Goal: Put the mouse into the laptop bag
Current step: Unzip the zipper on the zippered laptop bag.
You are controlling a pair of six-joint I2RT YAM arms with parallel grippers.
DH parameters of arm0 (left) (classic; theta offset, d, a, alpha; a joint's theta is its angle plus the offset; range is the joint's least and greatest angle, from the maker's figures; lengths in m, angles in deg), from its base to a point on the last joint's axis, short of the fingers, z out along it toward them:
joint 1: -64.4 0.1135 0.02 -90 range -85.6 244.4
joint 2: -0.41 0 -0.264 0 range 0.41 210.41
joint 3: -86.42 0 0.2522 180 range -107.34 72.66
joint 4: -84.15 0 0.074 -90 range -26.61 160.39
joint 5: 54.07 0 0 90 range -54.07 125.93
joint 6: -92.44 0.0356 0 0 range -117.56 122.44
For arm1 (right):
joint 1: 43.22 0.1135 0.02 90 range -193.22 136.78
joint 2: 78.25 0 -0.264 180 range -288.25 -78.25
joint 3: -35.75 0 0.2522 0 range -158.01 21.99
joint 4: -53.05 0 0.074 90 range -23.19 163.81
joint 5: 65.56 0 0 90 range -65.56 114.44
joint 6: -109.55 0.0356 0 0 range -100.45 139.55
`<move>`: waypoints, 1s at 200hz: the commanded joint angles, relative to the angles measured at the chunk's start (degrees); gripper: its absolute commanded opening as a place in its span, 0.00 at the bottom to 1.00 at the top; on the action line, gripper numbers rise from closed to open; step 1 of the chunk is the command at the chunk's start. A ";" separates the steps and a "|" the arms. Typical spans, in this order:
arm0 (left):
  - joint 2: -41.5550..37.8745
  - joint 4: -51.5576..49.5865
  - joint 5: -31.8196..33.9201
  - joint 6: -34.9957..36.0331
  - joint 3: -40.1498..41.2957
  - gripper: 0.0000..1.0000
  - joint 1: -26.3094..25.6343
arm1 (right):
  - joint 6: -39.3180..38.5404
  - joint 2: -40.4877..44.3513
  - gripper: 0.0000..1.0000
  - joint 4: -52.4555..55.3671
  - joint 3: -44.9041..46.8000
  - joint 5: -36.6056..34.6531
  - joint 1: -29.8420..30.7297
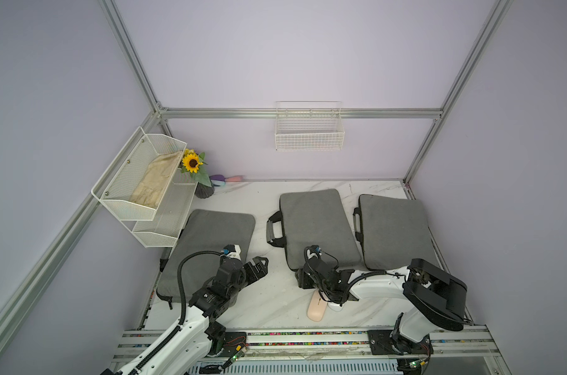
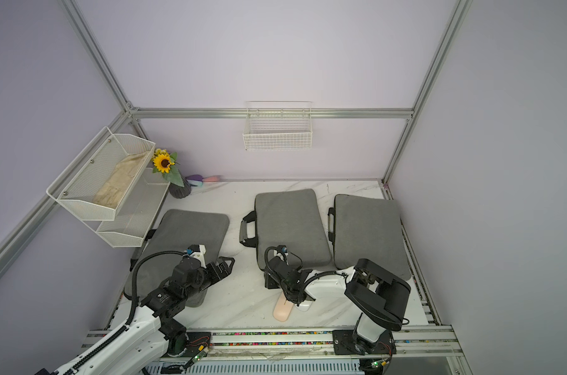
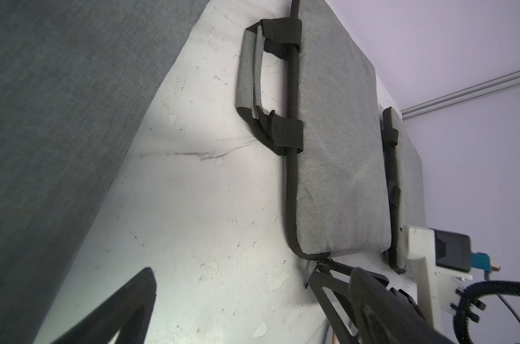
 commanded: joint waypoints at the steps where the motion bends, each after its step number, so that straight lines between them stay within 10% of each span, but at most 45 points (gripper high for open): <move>1: 1.12 0.53 0.85 -0.45 -2.79 1.00 -0.31 | 1.65 -2.53 0.58 5.94 -0.93 -3.03 0.99; 64: 2.70 0.94 1.05 -1.27 -3.29 1.00 -0.30 | 3.49 -7.35 0.49 15.26 -7.23 -9.91 5.66; 142: 3.08 2.68 0.41 -2.31 -2.10 1.00 -0.32 | 6.35 -8.26 0.00 16.34 -7.03 -10.05 6.74; 200: 8.48 11.10 -3.05 -3.64 -0.39 1.00 -0.54 | 4.99 -2.99 0.00 13.77 -4.56 -8.58 6.41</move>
